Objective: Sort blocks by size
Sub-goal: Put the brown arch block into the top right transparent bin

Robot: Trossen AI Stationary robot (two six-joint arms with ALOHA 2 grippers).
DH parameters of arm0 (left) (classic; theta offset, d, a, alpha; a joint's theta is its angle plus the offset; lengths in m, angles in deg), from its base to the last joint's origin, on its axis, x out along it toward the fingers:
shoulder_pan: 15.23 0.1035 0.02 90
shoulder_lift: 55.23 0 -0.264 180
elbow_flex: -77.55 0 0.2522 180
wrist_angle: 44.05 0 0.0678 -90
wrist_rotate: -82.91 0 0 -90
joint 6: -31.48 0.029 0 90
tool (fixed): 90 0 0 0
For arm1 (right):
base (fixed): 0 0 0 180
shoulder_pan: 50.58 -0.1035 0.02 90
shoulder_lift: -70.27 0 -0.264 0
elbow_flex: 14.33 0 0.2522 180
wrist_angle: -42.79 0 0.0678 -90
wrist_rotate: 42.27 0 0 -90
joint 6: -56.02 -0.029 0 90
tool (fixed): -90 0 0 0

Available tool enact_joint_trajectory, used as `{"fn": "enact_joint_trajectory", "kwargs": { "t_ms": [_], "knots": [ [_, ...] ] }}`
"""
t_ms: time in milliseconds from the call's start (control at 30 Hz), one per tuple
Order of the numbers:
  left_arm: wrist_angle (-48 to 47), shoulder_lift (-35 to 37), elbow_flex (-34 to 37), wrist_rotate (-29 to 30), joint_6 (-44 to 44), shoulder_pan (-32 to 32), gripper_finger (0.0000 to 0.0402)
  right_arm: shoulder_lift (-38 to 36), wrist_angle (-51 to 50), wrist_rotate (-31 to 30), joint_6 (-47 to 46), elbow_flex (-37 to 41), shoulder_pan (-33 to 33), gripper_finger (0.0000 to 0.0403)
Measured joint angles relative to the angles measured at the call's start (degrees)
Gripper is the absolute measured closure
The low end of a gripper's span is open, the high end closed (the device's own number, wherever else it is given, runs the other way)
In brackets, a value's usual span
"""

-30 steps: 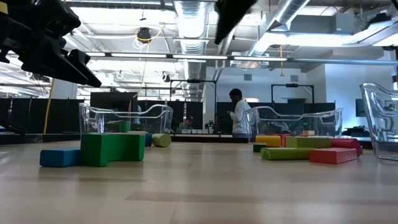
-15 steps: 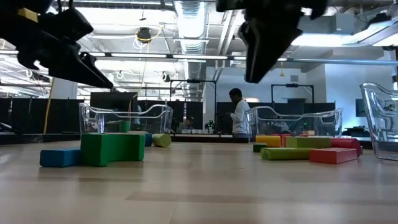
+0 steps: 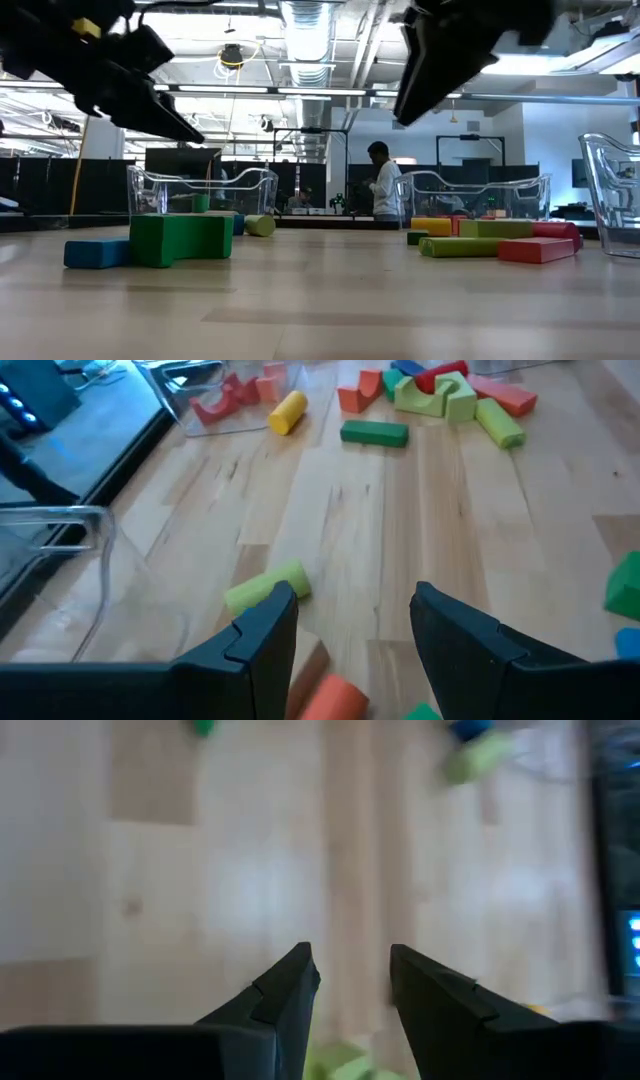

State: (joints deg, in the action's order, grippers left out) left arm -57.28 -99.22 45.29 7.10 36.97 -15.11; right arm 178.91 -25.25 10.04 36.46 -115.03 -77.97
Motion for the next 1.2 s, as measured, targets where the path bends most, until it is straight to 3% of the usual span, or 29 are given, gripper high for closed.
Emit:
{"fn": "enact_joint_trajectory", "kwargs": {
  "t_ms": [167,267,500,633,1000,1200],
  "knots": [
    [6.1,-7.9,-0.4,-3.7,2.4,3.9,0.0215,0.0,-0.5,-5.7,-0.1,0.0,0.0,0.0239],
    [7.9,-13.7,-2.5,-5.5,3.8,6.0,0.0215,0.0,-0.9,-6.2,-0.2,0.0,0.2,0.0241],
    [7.6,-25.8,-11.2,-6.4,8.4,7.8,0.0215,0.0,-2.2,-6.2,-2.2,0.0,-0.2,0.0247],
    [2.0,-29.9,-16.3,-6.4,10.8,7.8,0.0215,0.0,-4.7,-6.3,-4.5,0.0,-1.0,0.0252],
    [-11.5,-30.8,-18.9,-6.3,12.5,13.0,0.0215,0.0,-12.5,-10.4,-13.4,0.0,-5.3,0.0262],
    [-17.3,-31.0,-18.9,-11.3,13.6,16.7,0.022,0.0,-13.0,-11.1,-14.1,0.0,-6.8,0.0262]
  ]
}}
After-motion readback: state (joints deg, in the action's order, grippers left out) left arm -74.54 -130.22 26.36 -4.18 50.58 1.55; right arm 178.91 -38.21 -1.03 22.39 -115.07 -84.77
